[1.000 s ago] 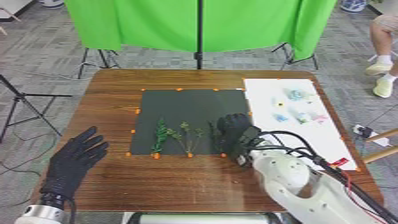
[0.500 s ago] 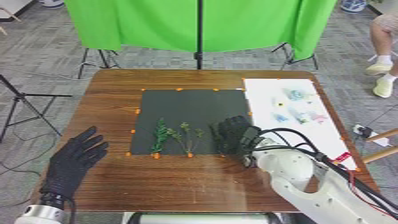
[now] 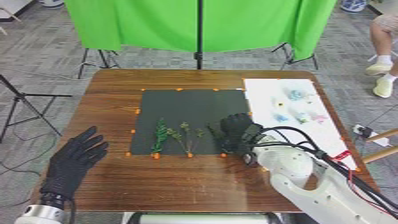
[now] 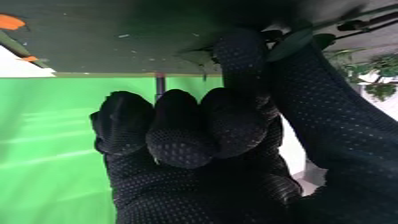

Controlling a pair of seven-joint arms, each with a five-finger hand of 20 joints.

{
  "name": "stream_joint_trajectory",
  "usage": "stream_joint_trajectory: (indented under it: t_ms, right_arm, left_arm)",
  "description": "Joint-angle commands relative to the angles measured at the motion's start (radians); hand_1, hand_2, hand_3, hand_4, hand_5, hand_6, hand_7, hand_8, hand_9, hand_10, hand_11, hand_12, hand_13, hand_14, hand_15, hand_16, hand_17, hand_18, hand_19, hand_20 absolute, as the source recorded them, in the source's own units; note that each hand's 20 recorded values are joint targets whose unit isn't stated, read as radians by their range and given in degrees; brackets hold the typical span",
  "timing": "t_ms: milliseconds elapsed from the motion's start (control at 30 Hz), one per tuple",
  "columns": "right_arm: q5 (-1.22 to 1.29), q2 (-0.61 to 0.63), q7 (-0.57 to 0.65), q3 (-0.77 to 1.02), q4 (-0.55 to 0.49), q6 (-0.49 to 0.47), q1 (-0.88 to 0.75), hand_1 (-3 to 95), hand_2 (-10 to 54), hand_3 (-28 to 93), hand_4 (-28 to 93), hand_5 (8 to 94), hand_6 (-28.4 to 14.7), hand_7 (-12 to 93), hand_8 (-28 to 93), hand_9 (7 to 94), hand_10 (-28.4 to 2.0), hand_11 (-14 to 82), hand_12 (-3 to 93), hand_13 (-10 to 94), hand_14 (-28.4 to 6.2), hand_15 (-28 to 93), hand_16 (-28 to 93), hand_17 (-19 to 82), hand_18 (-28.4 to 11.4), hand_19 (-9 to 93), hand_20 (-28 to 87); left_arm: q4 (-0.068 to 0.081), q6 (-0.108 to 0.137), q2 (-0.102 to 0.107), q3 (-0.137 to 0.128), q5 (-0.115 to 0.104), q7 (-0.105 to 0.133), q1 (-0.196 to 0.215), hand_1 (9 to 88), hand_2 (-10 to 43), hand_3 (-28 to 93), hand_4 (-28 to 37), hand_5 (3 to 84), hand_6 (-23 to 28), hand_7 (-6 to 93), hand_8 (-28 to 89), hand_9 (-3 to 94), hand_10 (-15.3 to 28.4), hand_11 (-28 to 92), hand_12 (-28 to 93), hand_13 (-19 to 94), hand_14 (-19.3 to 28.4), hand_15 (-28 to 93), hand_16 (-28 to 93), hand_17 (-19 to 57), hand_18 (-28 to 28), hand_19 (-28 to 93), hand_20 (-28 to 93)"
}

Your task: Arrange flowers

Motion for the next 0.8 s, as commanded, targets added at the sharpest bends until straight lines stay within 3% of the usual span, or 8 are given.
stream_joint_trajectory:
  t_ms: [33, 500, 633, 700, 733, 800]
  right_arm:
    - [0.040, -0.017, 0.018, 0.018, -0.014, -0.053, -0.040, 42.5, -8.7, 84, -26, 71.1, -1.0, 61, 14, 84.0, -6.7, 71.0, 41.5, 75, -8.2, 82, 40, 41, -20.5, 93, 55]
    - [0.084, -0.034, 0.064, 0.043, -0.013, -0.081, -0.048, 40.8, -7.5, 82, -28, 73.9, -0.6, 58, 13, 85.5, -7.0, 69.2, 41.6, 76, -8.6, 81, 39, 42, -20.9, 93, 56]
    - [0.089, -0.035, 0.066, 0.066, -0.022, -0.088, -0.057, 36.3, -5.8, 83, -28, 75.1, -0.7, 55, 12, 85.8, -7.3, 68.5, 42.1, 76, -8.9, 81, 39, 42, -21.0, 93, 56]
    - [0.074, -0.033, 0.064, 0.079, -0.031, -0.083, -0.063, 33.7, -5.5, 82, -28, 75.6, -0.7, 55, 6, 85.8, -7.4, 68.1, 42.7, 76, -9.0, 81, 40, 42, -21.2, 93, 57]
    - [0.072, -0.033, 0.067, 0.086, -0.038, -0.088, -0.064, 31.2, -5.1, 82, -28, 76.2, -0.8, 57, -9, 85.8, -7.6, 68.0, 42.8, 76, -9.1, 81, 40, 42, -21.2, 93, 57]
    - [0.071, -0.030, 0.078, 0.102, -0.055, -0.083, -0.070, 29.5, -5.1, 81, -28, 76.4, -0.8, 58, -14, 85.8, -7.7, 67.8, 42.7, 76, -9.3, 81, 40, 42, -21.3, 93, 57]
  left_arm:
    - [0.006, -0.001, -0.007, 0.001, 0.004, -0.006, 0.010, 23.4, 0.0, 69, -27.1, 31.5, 3.6, 20.1, -9, 28.8, 12.2, 25, 17, 24, 14.1, 39, 1, -8.2, 20.9, 50, 10]
    - [0.003, -0.001, -0.008, 0.000, 0.005, -0.004, 0.015, 23.4, 0.0, 69, -27.2, 31.5, 3.7, 20.0, -9, 28.8, 12.2, 25, 17, 24, 14.1, 39, 1, -8.3, 21.0, 50, 10]
    - [0.005, 0.001, -0.005, 0.002, 0.003, -0.007, 0.010, 23.4, 0.0, 69, -27.2, 31.5, 3.7, 20.0, -9, 28.9, 12.2, 25, 17, 24, 14.0, 39, 1, -8.3, 21.0, 50, 10]
    - [0.005, 0.002, -0.004, 0.002, 0.002, -0.005, 0.012, 23.4, 0.0, 69, -27.2, 31.6, 3.7, 20.0, -9, 28.8, 12.2, 25, 17, 24, 14.1, 39, 1, -8.3, 21.0, 50, 10]
    - [0.004, 0.004, -0.005, 0.001, 0.002, -0.004, 0.012, 23.4, 0.0, 69, -27.1, 31.6, 3.7, 20.0, -9, 28.8, 12.2, 25, 17, 24, 14.1, 39, 1, -8.3, 20.9, 50, 10]
    - [0.005, 0.001, -0.007, -0.001, 0.004, -0.005, 0.013, 23.5, 0.0, 69, -27.1, 31.6, 3.7, 20.1, -9, 28.8, 12.2, 25, 17, 24, 14.2, 39, 1, -8.3, 21.0, 50, 10]
